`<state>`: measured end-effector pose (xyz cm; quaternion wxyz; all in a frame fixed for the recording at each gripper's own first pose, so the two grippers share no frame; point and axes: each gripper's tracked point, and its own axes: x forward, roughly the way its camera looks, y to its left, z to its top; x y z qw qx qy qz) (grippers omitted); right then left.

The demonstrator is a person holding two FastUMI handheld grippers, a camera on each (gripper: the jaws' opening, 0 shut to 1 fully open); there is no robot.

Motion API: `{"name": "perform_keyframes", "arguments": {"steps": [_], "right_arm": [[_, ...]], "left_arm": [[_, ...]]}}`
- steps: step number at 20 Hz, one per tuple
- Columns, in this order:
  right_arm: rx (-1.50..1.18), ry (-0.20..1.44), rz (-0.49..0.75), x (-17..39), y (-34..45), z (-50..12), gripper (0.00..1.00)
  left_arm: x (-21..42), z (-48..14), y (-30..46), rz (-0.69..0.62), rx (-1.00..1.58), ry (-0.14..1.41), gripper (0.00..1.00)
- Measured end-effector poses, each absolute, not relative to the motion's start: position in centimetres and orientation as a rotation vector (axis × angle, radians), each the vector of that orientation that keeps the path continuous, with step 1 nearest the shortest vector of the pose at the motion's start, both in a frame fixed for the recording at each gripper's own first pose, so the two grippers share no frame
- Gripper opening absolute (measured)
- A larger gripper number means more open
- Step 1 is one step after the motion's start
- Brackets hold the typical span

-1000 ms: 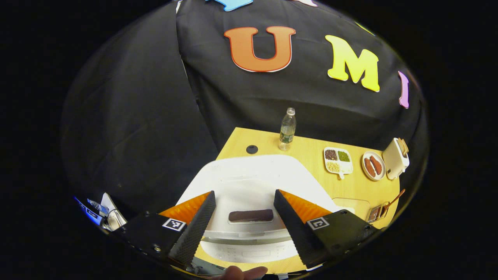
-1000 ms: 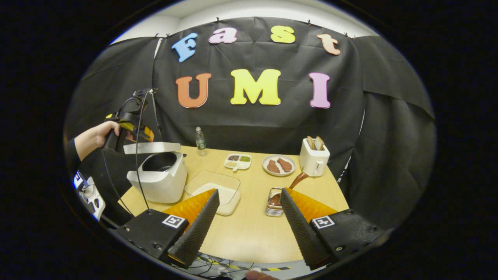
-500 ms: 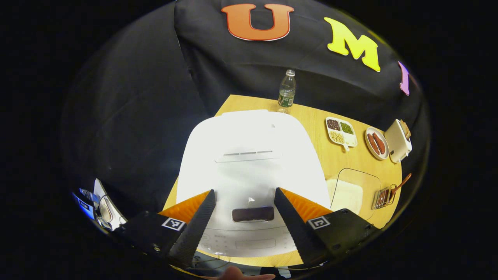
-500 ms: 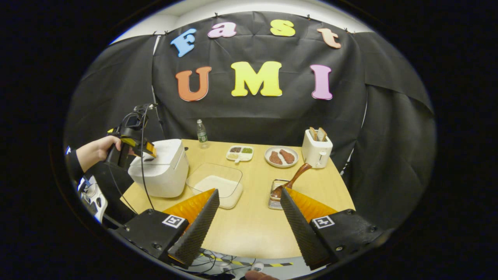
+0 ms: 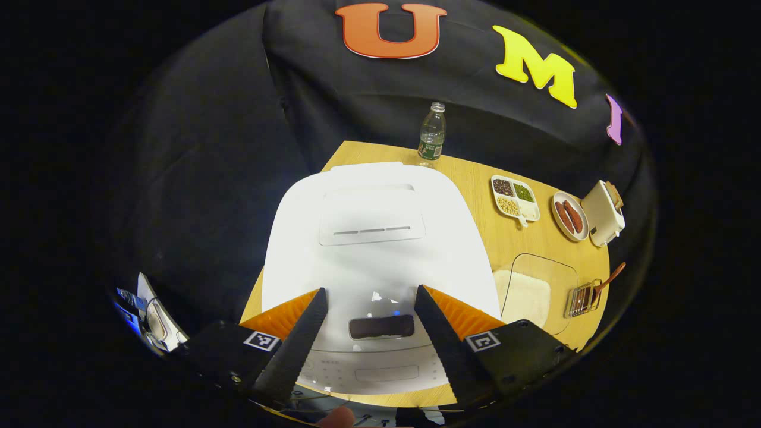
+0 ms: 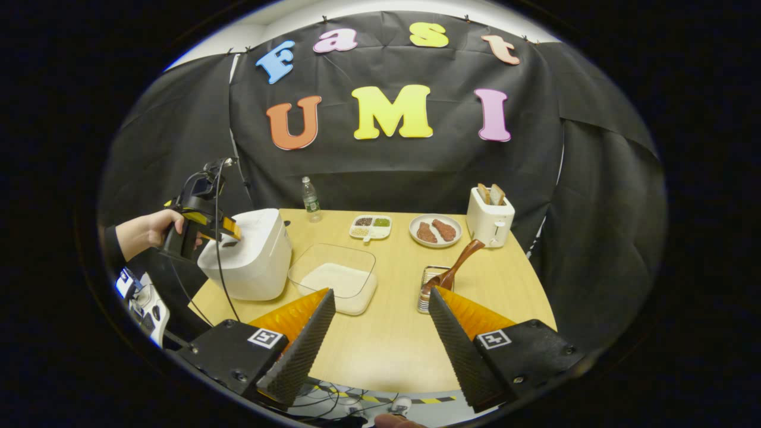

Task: Close the left gripper, press the button to open the rice cooker; take a wooden spoon from the chopstick holder with the right hand, scoop a spoonful of rice and pour it into the rice cooker, then put the wooden spoon back into the chopstick holder.

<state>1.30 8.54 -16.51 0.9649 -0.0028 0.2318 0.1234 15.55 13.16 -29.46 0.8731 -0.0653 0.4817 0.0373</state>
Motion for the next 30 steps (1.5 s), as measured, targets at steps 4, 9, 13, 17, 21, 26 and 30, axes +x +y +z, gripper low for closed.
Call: {"name": "perform_keyframes", "arguments": {"steps": [4, 9, 13, 17, 21, 26, 30], "right_arm": [[-0.009, 0.463, 0.25, 1.5, 8.7, -16.1, 1.0], [-0.022, 0.436, 0.229, 1.6, 7.9, -15.2, 1.0], [-0.024, 0.338, 0.195, 2.1, 6.9, -12.8, 1.0], [-0.027, 0.263, 0.171, 2.4, 6.5, -10.7, 1.0], [-0.028, 0.162, 0.133, 2.7, 5.9, -7.5, 1.0], [-0.012, 0.051, 0.092, 2.3, 5.3, -3.5, 1.0], [0.011, -0.023, 0.065, 1.4, 4.8, -0.7, 1.0]], "left_arm": [[15.7, -29.3, 13.4, 0.072, -0.135, 0.989, 0.98], [16.2, -28.7, 13.6, 0.086, -0.105, 0.903, 0.95], [16.8, -25.8, 13.3, 0.097, -0.1, 0.728, 0.95], [16.2, -18.4, 13.1, 0.105, -0.023, 0.422, 0.95], [11.5, -8.8, 10.6, 0.098, 0.07, 0.117, 0.96], [5.0, -1.5, 6.4, 0.035, 0.016, -0.058, 0.95], [1.1, 1.6, 4.5, 0.006, -0.025, -0.111, 0.95]]}}
